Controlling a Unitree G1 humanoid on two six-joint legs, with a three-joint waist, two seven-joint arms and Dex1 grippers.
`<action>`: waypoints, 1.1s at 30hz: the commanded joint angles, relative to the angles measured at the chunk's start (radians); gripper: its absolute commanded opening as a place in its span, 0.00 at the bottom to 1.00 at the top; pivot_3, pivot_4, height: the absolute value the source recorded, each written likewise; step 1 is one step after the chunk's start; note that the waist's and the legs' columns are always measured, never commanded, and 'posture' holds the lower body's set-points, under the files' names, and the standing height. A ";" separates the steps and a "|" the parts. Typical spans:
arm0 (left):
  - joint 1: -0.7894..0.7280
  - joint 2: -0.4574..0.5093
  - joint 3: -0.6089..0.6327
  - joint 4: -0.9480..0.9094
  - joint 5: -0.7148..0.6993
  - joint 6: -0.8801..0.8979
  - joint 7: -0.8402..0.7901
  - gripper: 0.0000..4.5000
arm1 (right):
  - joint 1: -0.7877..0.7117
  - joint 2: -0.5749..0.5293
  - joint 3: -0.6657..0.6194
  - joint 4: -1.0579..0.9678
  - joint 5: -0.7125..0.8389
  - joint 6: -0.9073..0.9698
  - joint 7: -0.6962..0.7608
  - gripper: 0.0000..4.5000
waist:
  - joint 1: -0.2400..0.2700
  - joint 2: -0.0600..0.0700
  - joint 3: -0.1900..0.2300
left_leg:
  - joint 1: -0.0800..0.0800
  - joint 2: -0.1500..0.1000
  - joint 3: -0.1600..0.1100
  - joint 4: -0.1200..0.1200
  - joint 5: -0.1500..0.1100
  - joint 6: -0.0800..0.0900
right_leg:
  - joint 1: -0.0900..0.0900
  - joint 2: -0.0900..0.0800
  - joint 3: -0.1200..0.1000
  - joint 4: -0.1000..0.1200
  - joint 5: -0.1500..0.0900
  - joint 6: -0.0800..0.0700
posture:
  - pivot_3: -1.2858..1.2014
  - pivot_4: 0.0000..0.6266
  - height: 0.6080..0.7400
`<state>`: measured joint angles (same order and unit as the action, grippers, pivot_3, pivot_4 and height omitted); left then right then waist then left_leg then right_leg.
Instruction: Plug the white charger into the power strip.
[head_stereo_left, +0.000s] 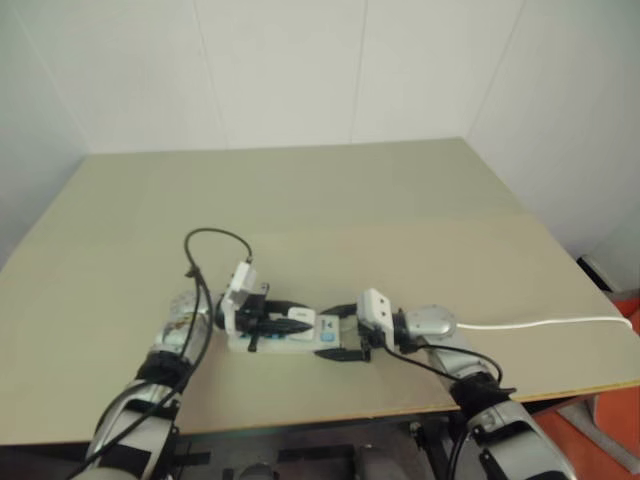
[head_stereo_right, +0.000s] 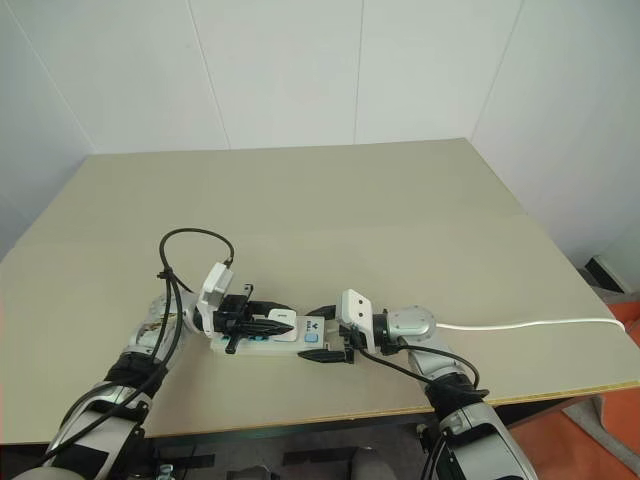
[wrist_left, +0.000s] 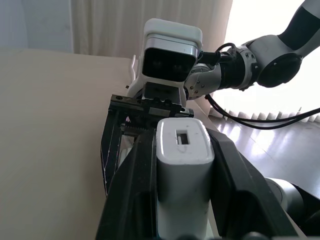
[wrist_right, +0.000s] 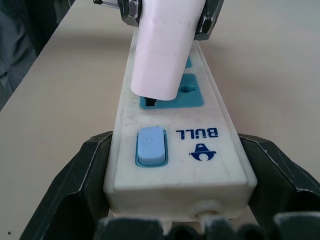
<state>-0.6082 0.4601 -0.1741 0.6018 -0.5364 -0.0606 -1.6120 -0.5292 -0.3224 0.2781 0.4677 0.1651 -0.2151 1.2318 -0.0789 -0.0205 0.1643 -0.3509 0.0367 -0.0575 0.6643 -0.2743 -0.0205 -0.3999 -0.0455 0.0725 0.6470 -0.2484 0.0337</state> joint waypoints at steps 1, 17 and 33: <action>0.019 0.072 0.032 0.031 0.013 -0.020 -0.002 0.23 | 0.030 -0.030 0.010 0.013 -0.028 -0.006 0.015 0.76 | 0.000 0.000 0.000 | 0.000 0.000 0.000 0.000 0.000 0.000 | 0.000 0.000 0.000 0.000 0.000 0.000 | 0.52 0.24 1.00; 0.005 0.052 -0.062 0.091 0.100 -0.118 -0.002 0.23 | 0.034 -0.024 0.018 0.008 -0.035 -0.001 0.000 0.76 | 0.005 0.000 0.000 | 0.005 0.000 0.000 -0.001 0.000 0.000 | 0.005 0.000 0.000 -0.001 0.000 0.000 | 0.52 0.24 1.00; 0.019 0.037 -0.078 0.129 0.168 -0.126 0.001 0.23 | 0.033 -0.021 0.024 0.007 -0.044 0.004 -0.017 0.76 | 0.006 0.000 -0.002 | 0.013 0.000 0.001 -0.004 0.000 0.001 | 0.013 0.000 0.000 -0.003 -0.003 0.002 | 0.52 0.24 1.00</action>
<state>-0.6258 0.4670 -0.2298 0.6456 -0.4754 -0.1975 -1.6119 -0.5150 -0.3265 0.2828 0.4641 0.1592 -0.2145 1.2091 -0.0726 -0.0202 0.1622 -0.3375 0.0367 -0.0568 0.6605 -0.2747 -0.0199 -0.3871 -0.0455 0.0730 0.6436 -0.2517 0.0366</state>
